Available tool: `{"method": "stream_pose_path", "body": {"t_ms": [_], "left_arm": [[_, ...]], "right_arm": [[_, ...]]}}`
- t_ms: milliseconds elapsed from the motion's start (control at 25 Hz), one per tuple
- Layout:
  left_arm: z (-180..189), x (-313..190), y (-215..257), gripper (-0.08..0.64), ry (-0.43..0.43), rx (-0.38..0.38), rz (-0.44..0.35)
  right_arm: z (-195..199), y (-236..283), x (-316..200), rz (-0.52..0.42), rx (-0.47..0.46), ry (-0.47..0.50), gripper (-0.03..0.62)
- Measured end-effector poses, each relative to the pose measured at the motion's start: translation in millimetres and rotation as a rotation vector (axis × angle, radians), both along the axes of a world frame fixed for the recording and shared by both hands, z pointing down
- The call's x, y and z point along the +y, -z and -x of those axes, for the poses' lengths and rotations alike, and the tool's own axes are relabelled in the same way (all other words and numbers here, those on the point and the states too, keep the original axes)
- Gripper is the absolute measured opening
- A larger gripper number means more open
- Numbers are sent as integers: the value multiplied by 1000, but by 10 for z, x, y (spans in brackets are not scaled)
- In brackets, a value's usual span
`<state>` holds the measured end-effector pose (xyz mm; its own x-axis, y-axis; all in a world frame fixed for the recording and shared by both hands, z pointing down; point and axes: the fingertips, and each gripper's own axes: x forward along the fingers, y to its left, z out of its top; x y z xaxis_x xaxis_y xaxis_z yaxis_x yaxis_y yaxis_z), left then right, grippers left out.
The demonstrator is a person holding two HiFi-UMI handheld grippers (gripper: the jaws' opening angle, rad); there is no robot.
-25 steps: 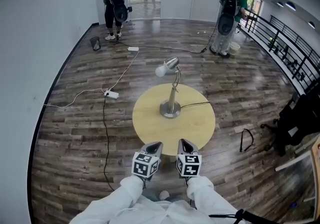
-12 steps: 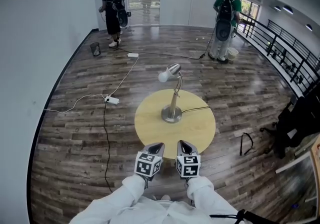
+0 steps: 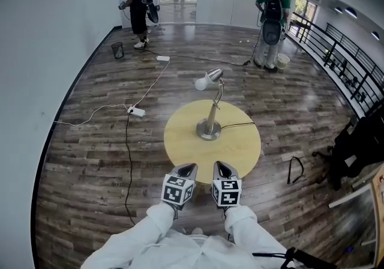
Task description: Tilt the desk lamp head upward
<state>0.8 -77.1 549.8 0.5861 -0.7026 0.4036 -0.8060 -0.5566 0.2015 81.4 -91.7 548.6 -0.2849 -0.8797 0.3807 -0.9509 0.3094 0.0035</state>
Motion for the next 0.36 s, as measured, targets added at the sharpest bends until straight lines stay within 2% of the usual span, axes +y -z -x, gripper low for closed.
{"method": "stream_pose_path", "body": {"t_ms": [360], "left_arm": [[37, 24, -39, 2, -7, -21, 3]], "right_arm": [[36, -34, 31, 12, 1, 6, 14]]}}
